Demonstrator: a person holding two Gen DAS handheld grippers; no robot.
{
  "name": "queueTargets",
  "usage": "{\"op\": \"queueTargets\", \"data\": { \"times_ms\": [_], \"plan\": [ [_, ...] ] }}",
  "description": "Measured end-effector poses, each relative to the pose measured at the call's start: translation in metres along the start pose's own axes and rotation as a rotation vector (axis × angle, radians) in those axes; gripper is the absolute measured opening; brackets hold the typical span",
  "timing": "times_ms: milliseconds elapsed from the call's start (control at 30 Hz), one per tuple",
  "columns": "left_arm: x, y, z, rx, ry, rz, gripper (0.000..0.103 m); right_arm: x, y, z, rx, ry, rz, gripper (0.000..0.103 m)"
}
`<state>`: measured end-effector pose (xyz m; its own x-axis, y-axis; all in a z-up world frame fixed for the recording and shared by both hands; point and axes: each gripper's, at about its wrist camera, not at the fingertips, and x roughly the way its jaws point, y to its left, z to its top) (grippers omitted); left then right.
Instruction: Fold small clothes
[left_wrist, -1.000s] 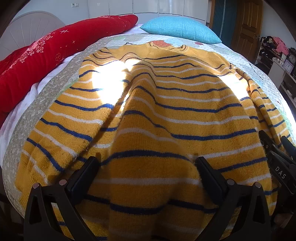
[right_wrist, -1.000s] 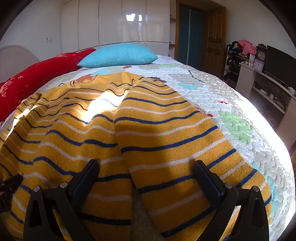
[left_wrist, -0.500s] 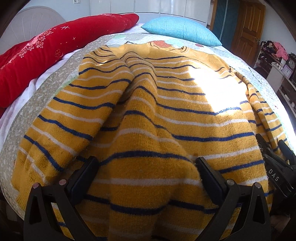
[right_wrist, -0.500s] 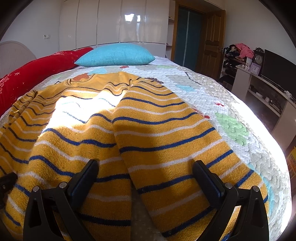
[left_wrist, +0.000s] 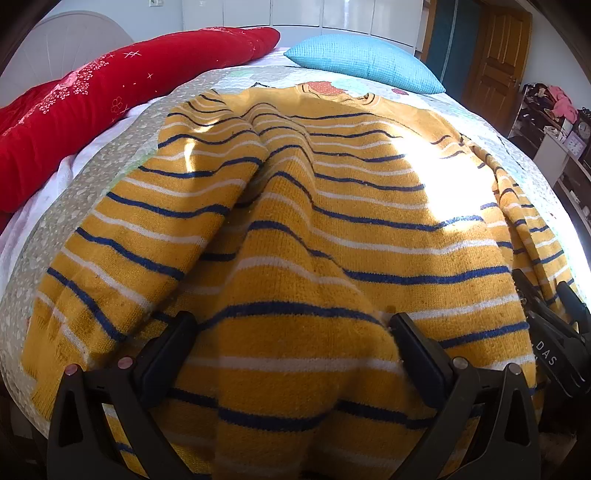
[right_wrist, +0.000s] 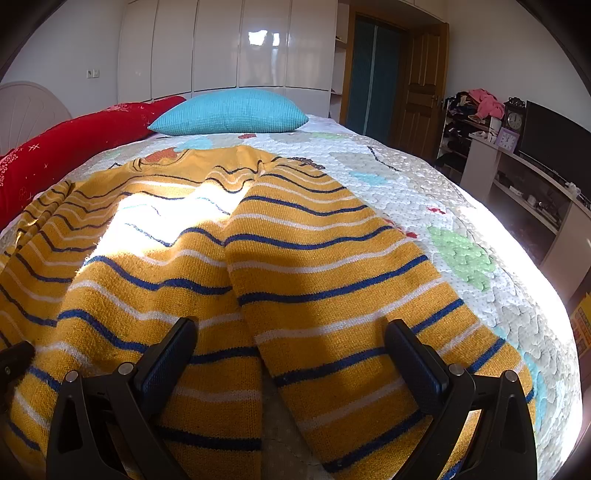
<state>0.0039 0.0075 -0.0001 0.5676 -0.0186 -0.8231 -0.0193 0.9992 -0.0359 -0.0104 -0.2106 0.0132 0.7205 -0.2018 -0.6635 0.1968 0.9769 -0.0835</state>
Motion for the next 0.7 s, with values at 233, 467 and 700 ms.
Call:
{"op": "queueTargets", "data": {
  "times_ms": [233, 467, 700],
  "plan": [
    [0.0004, -0.0002, -0.0006, -0.001, 0.010, 0.000, 0.103, -0.0003, 0.0007, 0.0002, -0.002, -0.004, -0.005, 0.103],
    [0.0002, -0.0007, 0.0002, -0.001, 0.013, 0.002, 0.103, -0.0006, 0.0010, -0.0003, -0.003, -0.005, -0.006, 0.103],
    [-0.0005, -0.0017, -0.0006, 0.002, 0.031, -0.002, 0.103, -0.0007, 0.0009, -0.0003, -0.003, -0.007, -0.007, 0.103]
  ]
}}
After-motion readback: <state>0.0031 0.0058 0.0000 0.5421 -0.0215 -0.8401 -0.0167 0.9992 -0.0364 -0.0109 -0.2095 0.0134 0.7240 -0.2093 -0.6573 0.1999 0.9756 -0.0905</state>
